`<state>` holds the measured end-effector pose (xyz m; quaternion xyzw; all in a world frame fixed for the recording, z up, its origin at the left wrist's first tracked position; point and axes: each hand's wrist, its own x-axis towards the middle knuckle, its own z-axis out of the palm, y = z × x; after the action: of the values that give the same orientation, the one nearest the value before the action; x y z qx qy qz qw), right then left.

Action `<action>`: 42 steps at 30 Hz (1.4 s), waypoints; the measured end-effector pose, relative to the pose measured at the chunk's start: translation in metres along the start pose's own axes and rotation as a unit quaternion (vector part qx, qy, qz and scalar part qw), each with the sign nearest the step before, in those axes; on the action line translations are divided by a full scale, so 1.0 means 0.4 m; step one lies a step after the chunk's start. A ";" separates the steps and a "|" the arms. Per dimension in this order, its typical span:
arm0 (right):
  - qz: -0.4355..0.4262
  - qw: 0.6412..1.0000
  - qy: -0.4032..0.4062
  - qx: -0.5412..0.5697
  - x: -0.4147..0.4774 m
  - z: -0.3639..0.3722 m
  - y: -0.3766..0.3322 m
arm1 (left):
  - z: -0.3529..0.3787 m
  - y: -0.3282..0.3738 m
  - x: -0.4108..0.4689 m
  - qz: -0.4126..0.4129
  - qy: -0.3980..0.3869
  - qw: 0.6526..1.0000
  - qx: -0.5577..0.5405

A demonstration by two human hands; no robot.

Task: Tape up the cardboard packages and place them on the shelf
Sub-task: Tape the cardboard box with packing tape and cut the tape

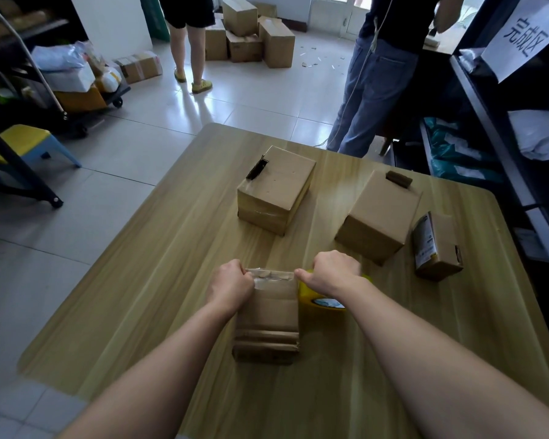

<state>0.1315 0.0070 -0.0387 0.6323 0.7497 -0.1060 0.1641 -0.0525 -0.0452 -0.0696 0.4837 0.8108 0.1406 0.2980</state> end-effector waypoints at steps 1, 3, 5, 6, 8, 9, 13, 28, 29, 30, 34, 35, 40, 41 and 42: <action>0.000 1.000 -0.001 0.001 0.000 0.001 0.001 | 0.001 0.001 -0.002 0.003 0.000 1.000 0.003; 0.000 1.000 -0.001 0.002 0.000 0.002 0.002 | 0.003 0.002 -0.005 0.010 0.001 1.000 0.014; -0.002 1.000 0.001 0.002 -0.001 0.002 0.002 | 0.004 0.001 -0.008 0.016 0.002 1.000 0.020; -0.003 1.000 0.001 0.003 0.000 0.002 0.003 | 0.005 0.001 -0.009 0.018 0.001 1.000 0.020; -0.005 1.000 0.001 0.003 0.001 0.003 0.004 | 0.004 0.001 -0.009 0.020 -0.005 1.000 0.019; -0.006 1.000 0.001 0.002 0.000 0.003 0.004 | 0.003 0.001 -0.008 0.020 -0.009 1.000 0.017; -0.010 1.000 0.002 -0.005 0.002 0.001 0.003 | -0.001 -0.002 -0.003 0.021 -0.015 1.000 0.013; -0.008 1.000 -0.003 -0.018 -0.002 -0.006 -0.006 | -0.003 -0.034 0.018 -0.055 -0.041 0.998 0.001; -0.008 1.000 -0.003 -0.019 -0.002 -0.006 -0.006 | -0.005 -0.041 0.019 -0.062 -0.049 0.997 -0.024; -0.008 1.000 -0.003 -0.021 -0.002 -0.007 -0.007 | -0.007 -0.048 0.017 -0.068 -0.058 0.995 -0.051; -0.007 0.999 0.000 -0.031 -0.004 -0.010 -0.009 | 0.005 -0.063 0.005 -0.092 -0.104 0.974 -0.179; -0.007 0.999 -0.002 -0.031 -0.005 -0.010 -0.009 | 0.008 -0.064 0.004 -0.094 -0.110 0.970 -0.198; -0.005 1.000 -0.010 -0.025 -0.011 -0.014 -0.006 | 0.001 -0.037 0.011 -0.087 -0.081 0.985 -0.127; -0.005 1.000 -0.013 -0.023 -0.012 -0.015 -0.006 | 0.003 -0.031 0.014 -0.090 -0.065 0.989 -0.099; -0.006 1.000 -0.015 -0.022 -0.014 -0.016 -0.006 | 0.006 -0.025 0.016 -0.091 -0.052 0.992 -0.071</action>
<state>0.1293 0.0039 -0.0307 0.6227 0.7528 -0.0999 0.1884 -0.0602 -0.0445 -0.0789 0.3920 0.8230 0.1443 0.3849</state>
